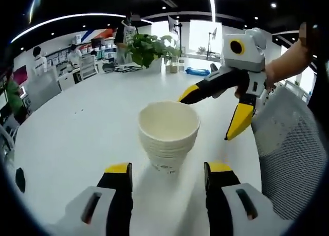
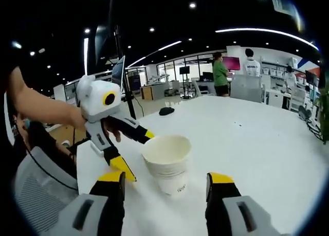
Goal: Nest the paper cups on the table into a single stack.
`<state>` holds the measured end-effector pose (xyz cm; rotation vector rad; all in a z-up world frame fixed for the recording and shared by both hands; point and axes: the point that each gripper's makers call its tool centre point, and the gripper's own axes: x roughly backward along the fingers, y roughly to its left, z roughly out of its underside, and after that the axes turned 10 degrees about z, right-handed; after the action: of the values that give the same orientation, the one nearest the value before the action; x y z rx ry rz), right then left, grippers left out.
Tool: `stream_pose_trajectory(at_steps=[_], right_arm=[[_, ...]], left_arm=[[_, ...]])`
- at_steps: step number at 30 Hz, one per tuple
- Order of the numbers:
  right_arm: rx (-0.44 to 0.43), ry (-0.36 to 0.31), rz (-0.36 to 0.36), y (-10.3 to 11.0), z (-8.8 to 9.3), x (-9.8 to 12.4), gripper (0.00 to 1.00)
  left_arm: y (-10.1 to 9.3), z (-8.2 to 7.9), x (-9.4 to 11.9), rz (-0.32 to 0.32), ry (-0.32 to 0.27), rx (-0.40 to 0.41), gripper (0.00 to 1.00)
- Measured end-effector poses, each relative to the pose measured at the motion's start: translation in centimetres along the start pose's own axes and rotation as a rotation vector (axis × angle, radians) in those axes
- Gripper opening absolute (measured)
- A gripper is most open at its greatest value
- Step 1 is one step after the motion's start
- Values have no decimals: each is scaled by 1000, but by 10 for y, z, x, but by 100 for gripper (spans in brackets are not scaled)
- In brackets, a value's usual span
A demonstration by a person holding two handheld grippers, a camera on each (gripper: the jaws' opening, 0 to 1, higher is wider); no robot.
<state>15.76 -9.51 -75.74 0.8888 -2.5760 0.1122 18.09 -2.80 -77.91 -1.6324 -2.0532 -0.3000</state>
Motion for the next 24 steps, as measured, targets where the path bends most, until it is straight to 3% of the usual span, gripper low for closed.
stream_pose_trajectory(at_steps=[8, 17, 24], right_arm=[[10, -13, 40, -5, 9, 24, 71], [0, -28, 94, -14, 16, 48, 82], [7, -33, 117, -15, 27, 66, 93]], left_arm=[[-10, -10, 23, -80, -133, 36, 61], [-29, -6, 41, -158, -180, 4, 73], [-40, 1, 54, -200, -209, 39, 81]])
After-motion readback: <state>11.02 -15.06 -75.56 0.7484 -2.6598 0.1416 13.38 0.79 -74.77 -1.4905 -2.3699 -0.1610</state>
